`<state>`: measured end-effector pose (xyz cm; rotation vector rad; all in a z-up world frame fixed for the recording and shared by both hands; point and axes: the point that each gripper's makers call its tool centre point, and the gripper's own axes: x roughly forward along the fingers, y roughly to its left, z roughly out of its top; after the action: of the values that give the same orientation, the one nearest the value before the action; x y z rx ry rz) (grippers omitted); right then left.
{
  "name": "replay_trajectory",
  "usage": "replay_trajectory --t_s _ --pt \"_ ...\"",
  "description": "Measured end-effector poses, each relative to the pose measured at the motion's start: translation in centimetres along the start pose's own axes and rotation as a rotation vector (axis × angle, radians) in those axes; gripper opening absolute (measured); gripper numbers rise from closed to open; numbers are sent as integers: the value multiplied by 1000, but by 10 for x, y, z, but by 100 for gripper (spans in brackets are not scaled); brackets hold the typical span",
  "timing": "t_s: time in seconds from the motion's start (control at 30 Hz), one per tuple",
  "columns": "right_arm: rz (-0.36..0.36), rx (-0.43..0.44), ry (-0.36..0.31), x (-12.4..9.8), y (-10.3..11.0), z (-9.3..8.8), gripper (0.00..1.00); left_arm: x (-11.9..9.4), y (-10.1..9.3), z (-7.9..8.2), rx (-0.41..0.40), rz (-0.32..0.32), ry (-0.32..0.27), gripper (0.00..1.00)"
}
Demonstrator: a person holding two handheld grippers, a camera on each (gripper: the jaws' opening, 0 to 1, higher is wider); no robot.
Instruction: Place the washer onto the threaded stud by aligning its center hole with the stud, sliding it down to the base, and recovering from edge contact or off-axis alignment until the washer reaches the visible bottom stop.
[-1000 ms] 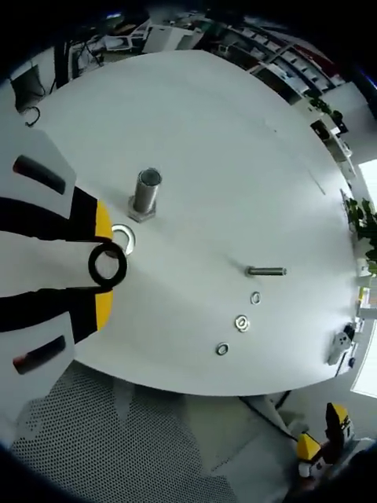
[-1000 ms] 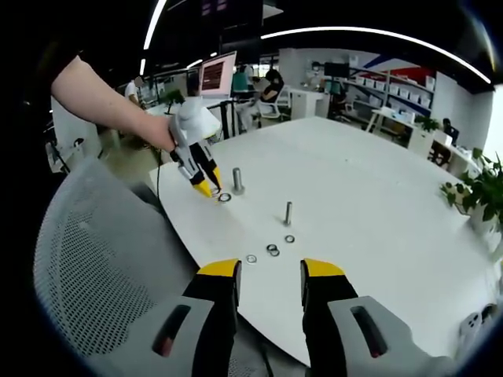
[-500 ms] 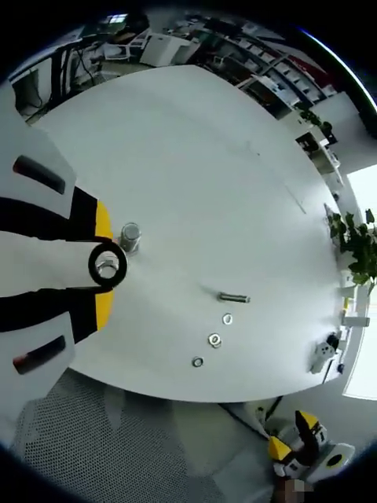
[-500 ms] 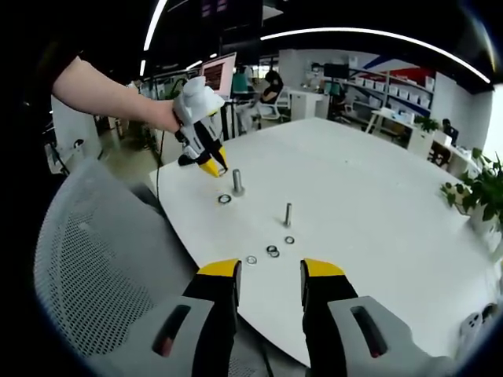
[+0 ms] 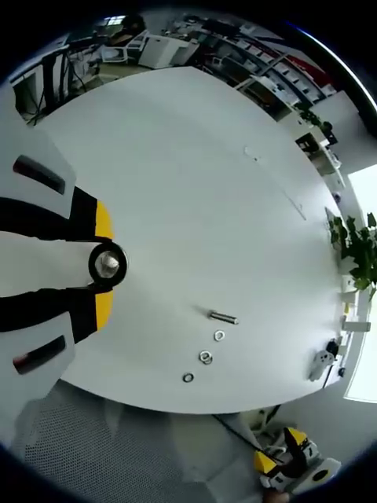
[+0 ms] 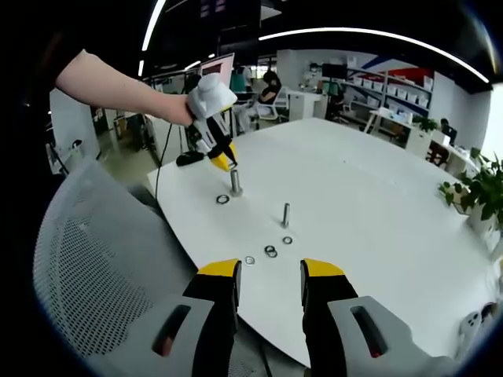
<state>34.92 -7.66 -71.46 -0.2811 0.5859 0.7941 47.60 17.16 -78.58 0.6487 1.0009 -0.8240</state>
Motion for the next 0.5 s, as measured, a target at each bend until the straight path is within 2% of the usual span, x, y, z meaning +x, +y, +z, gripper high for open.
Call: replay_trajectory --t_s 0.5 --pt "-3 4 6 0 -1 -1 33 10 0 -4 21 -20 48 20"
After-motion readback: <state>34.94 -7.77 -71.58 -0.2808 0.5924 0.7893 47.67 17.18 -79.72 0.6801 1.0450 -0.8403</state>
